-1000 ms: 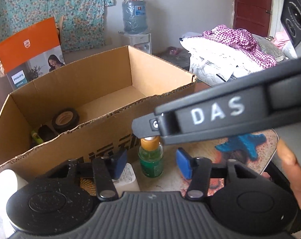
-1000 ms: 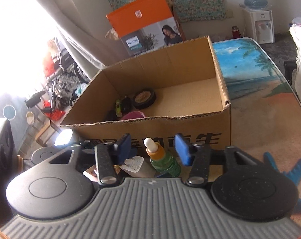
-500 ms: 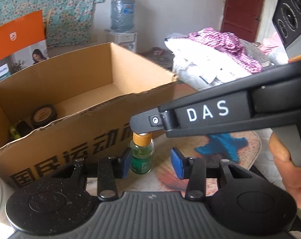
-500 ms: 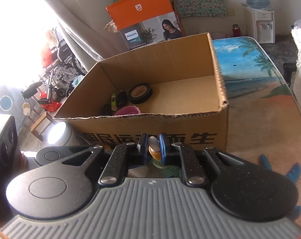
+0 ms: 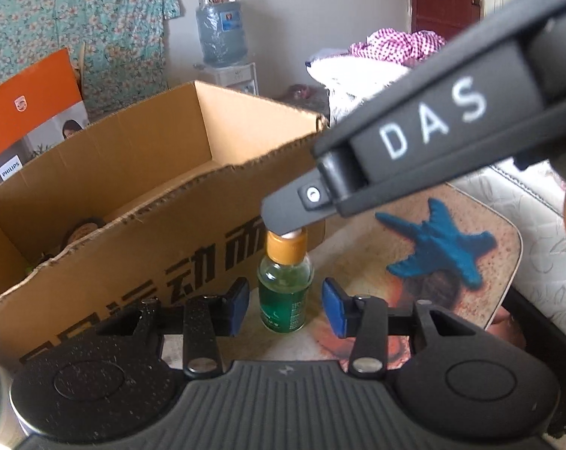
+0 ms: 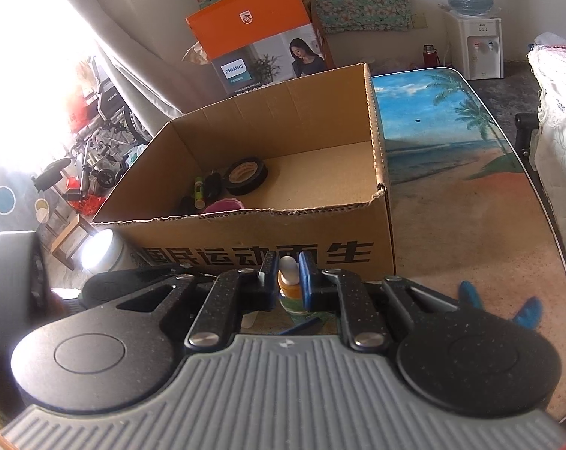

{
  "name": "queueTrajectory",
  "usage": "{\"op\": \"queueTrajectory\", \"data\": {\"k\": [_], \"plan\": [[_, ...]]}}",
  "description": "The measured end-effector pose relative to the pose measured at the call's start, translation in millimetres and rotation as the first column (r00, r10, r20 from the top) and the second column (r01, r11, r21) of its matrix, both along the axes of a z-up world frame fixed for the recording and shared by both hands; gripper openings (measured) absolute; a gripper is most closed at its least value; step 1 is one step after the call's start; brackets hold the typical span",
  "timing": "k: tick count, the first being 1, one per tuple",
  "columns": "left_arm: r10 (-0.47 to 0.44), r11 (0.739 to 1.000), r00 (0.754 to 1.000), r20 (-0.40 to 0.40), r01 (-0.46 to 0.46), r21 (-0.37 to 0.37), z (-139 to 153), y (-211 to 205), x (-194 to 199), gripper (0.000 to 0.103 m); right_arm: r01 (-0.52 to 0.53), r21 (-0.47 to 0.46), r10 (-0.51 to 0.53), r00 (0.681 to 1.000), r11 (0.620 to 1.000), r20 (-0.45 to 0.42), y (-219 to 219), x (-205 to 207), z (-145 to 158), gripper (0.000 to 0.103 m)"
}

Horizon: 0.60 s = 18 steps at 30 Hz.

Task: Organize rigid objects
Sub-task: 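Grasp the green dropper bottle with the right tool, then lift the dropper bottle with the right tool and carry it over the box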

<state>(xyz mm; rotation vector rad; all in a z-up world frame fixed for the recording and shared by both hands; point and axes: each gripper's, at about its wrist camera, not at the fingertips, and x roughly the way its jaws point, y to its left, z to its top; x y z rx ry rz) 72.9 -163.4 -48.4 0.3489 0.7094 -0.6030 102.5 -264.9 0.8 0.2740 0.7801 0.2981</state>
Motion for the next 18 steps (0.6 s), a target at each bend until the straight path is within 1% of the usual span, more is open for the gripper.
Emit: {"op": "queueTrajectory", "data": {"k": [3, 5, 10, 13, 18], "plan": [[0.003, 1.0, 1.0, -0.009, -0.003, -0.008, -2, -3, 2, 0.039, -0.005, -0.01, 0.005, 1.0, 1.0, 0.0, 2, 1, 0, 0.014], [0.013, 1.0, 1.0, -0.01, -0.014, -0.006, -3, -3, 3, 0.033, -0.006, -0.016, 0.006, 1.0, 1.0, -0.008, 2, 3, 0, 0.015], [0.022, 0.999, 0.999, -0.027, -0.023, -0.03, -3, 1, 7, 0.033, -0.01, -0.015, 0.01, 1.0, 1.0, -0.019, 0, 11, -2, 0.016], [0.027, 0.999, 0.999, -0.032, -0.029, -0.039, -2, 2, 10, 0.033, -0.009, 0.018, 0.01, 0.999, 1.0, -0.032, -4, 16, -6, 0.018], [0.03, 0.998, 0.998, -0.053, -0.033, -0.06, -2, 7, 13, 0.033, -0.011, 0.032, 0.012, 0.999, 0.999, -0.035, -7, 17, -8, 0.016]]}}
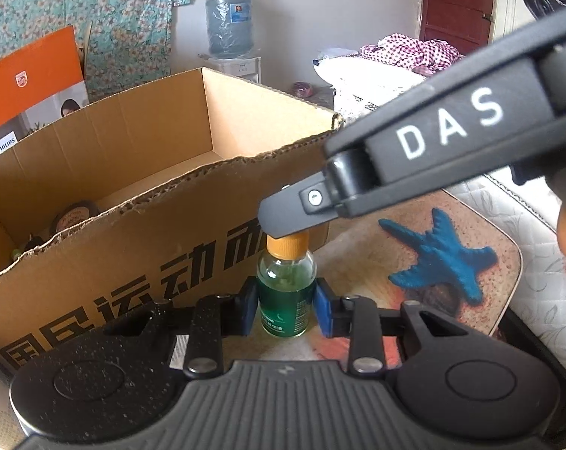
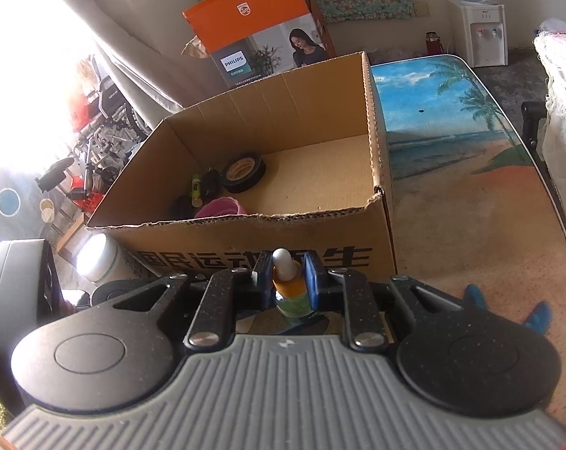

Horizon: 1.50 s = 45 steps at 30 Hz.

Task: Organize rigid objects
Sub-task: 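Lift the dropper bottle with the right tool and carry it over the box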

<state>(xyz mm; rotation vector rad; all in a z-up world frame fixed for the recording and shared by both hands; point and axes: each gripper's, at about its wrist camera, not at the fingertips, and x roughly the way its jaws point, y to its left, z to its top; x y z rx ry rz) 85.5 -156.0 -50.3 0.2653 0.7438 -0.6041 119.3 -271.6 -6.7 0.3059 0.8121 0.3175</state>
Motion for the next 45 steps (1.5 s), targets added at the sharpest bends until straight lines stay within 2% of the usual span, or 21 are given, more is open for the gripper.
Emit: {"op": "queueTrajectory", "data": {"k": [14, 33, 39, 45], "plan": [[-0.01, 0.999, 1.0, 0.004, 0.01, -0.042, 13, 9, -6, 0.033, 0.002, -0.028, -0.001, 1.0, 1.0, 0.03, 3, -12, 16, 0.016], [0.05, 0.991, 0.993, 0.111, -0.036, -0.129, 70, 36, -26, 0.033, -0.055, -0.09, 0.07, 0.981, 0.994, 0.18, 29, -42, 85, 0.015], [0.091, 0.985, 0.986, 0.143, -0.068, -0.161, 97, 48, -9, 0.033, -0.096, -0.108, 0.119, 0.965, 0.99, 0.232, 42, -27, 117, 0.015], [0.154, 0.969, 0.982, 0.11, -0.128, -0.213, 116, 56, 33, 0.033, -0.143, -0.102, 0.164, 0.958, 0.984, 0.235, 45, 20, 144, 0.015]]}}
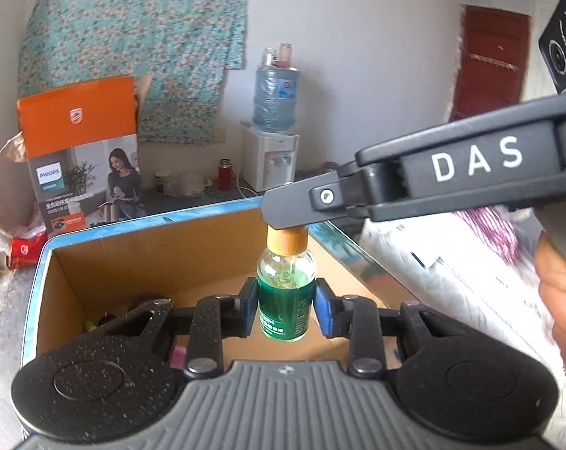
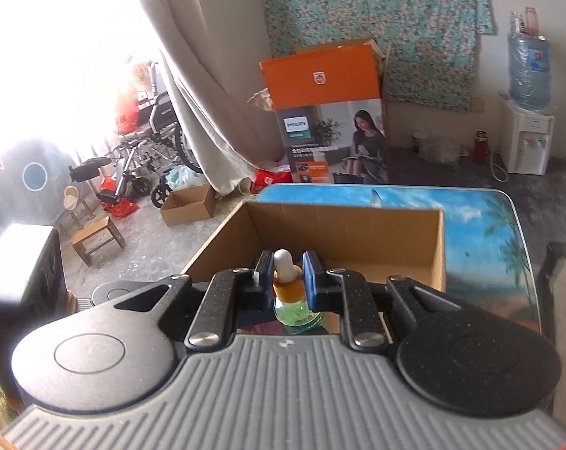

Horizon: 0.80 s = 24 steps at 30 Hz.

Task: Organize rigid objects
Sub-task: 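Lift the dropper bottle with the right tool and carry it over the box, then release the dropper bottle into the box and withdraw the right tool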

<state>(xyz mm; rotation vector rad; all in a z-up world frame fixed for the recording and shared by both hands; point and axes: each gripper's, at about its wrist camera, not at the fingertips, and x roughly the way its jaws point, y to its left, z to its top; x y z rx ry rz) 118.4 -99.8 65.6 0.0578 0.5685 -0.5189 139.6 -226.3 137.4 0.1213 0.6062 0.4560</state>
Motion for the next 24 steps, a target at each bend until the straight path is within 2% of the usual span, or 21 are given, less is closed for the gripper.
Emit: {"op": "queueTrajectory", "data": {"k": [4, 8, 12, 16, 24], "plan": [[0.041, 0.999, 0.998, -0.058, -0.043, -0.031, 0, 1, 39, 0.033, -0.024, -0.001, 0.024, 0.999, 1.0, -0.032, 2, 46, 7, 0.015], [0.079, 0.996, 0.988, -0.133, -0.083, -0.023, -9, -1, 83, 0.033, -0.041, 0.006, 0.041, 0.995, 0.999, -0.091, 2, 99, -3, 0.015], [0.126, 0.991, 0.965, -0.229, -0.131, -0.008, -26, -3, 123, 0.033, -0.048, 0.028, 0.052, 0.986, 0.998, -0.16, -3, 149, -26, 0.015], [0.189, 0.982, 0.943, -0.273, -0.181, 0.055, -40, -7, 154, 0.033, -0.054, 0.06, 0.066, 0.975, 0.997, -0.212, -4, 188, -54, 0.015], [0.236, 0.968, 0.886, -0.399, -0.25, 0.019, -63, 8, 189, 0.033, -0.048, 0.058, 0.063, 0.949, 0.997, -0.308, 4, 241, -117, 0.015]]}}
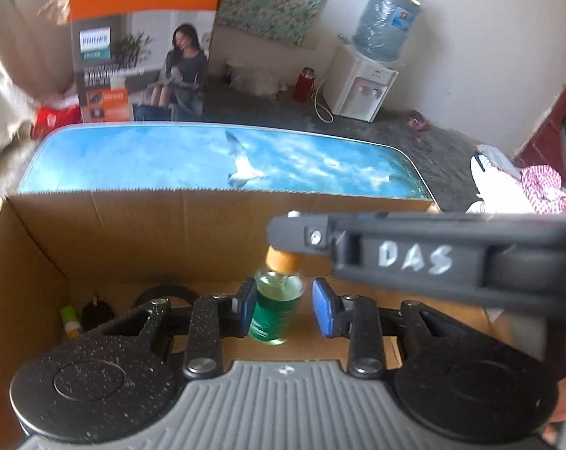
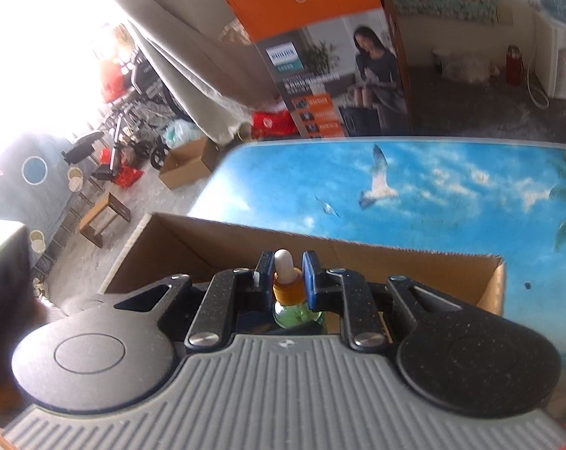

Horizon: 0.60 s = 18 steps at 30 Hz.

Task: Organize rigid objects
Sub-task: 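Release the dropper bottle into the box and withdraw the right tool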

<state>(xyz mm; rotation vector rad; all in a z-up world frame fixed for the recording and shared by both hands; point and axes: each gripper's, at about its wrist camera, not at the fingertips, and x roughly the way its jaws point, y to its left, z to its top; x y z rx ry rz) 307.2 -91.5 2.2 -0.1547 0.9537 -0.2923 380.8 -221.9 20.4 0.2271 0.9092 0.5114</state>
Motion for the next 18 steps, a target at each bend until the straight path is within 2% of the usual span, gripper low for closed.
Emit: {"op": "queueTrajectory", "data": {"k": [4, 6, 8, 9, 11, 13, 18], "plan": [[-0.008, 1.0, 1.0, 0.011, 0.007, 0.022, 2, -2, -1, 0.033, -0.007, 0.012, 0.008, 1.0, 1.0, -0.006, 5, 9, -17, 0.015], [-0.007, 1.0, 1.0, 0.01, 0.007, 0.019, 3, -2, -1, 0.037, -0.017, 0.006, 0.017, 1.0, 1.0, -0.006, 8, 10, -17, 0.018], [-0.009, 1.0, 1.0, 0.016, 0.009, 0.015, 6, -2, -4, 0.046, -0.025, -0.01, 0.025, 1.0, 1.0, -0.006, 11, 9, -16, 0.018], [-0.009, 1.0, 1.0, 0.023, 0.009, 0.018, 9, -3, -6, 0.048, -0.029, -0.018, 0.029, 1.0, 0.999, -0.008, 10, 7, -14, 0.02], [-0.007, 1.0, 0.999, 0.032, 0.006, 0.024, 14, -4, -12, 0.059, -0.024, -0.026, 0.024, 1.0, 0.999, -0.004, 9, 3, -11, 0.032], [0.002, 1.0, 1.0, 0.03, -0.002, 0.013, 19, -2, -18, 0.065, -0.001, -0.021, 0.001, 1.0, 1.0, 0.005, 5, -4, -5, 0.044], [-0.004, 1.0, 0.998, 0.059, 0.004, 0.0, 37, 6, -47, 0.075, 0.064, 0.02, -0.065, 0.996, 0.998, 0.058, -18, -44, 25, 0.048]]}}
